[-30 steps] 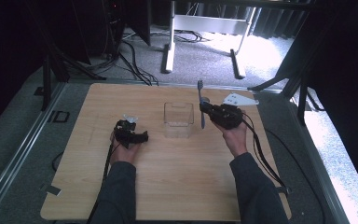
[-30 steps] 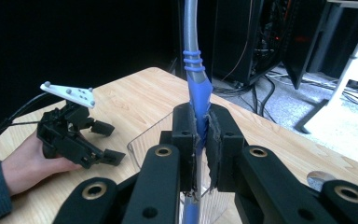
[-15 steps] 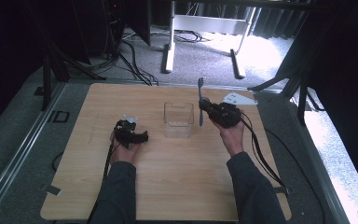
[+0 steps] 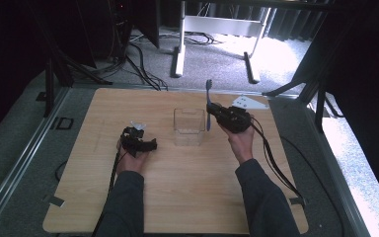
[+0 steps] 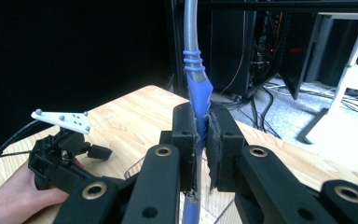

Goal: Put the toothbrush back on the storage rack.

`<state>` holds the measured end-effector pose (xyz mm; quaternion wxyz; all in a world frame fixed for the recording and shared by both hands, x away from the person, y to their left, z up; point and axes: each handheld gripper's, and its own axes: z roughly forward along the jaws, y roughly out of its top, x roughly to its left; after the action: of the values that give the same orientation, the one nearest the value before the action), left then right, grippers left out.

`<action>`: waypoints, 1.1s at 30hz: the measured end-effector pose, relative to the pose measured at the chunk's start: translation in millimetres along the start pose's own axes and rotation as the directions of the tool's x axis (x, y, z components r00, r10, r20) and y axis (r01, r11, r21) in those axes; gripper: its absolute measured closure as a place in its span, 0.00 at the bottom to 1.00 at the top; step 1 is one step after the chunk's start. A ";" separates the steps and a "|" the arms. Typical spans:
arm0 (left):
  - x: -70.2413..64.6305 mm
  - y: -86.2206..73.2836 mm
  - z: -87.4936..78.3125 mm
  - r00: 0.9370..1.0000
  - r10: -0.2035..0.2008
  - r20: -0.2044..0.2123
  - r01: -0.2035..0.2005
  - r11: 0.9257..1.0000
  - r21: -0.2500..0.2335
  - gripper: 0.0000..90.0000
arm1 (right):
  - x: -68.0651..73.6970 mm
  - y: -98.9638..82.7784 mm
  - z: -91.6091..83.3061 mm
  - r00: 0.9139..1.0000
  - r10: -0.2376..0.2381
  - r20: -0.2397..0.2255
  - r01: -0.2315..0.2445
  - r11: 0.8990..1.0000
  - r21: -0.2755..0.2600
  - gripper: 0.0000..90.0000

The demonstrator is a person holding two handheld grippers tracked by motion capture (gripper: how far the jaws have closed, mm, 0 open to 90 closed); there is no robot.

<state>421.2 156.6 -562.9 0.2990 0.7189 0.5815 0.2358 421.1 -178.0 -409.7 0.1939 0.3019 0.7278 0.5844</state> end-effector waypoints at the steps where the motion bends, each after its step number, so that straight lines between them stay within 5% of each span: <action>1: 0.0 0.0 0.0 1.000 0.000 0.000 0.000 1.000 0.000 0.13 | 0.3 -0.1 0.5 1.000 0.004 -0.004 -0.004 1.000 -0.005 0.92; 33: 0.0 0.1 0.1 1.000 0.000 0.000 0.000 1.000 0.000 0.13 | -3.0 -7.7 18.8 1.000 0.024 0.007 -0.023 0.998 -0.052 0.92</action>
<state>421.4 156.6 -562.9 0.2992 0.7188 0.5815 0.2358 433.7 -167.3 -421.9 0.1975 0.3076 0.7080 0.6042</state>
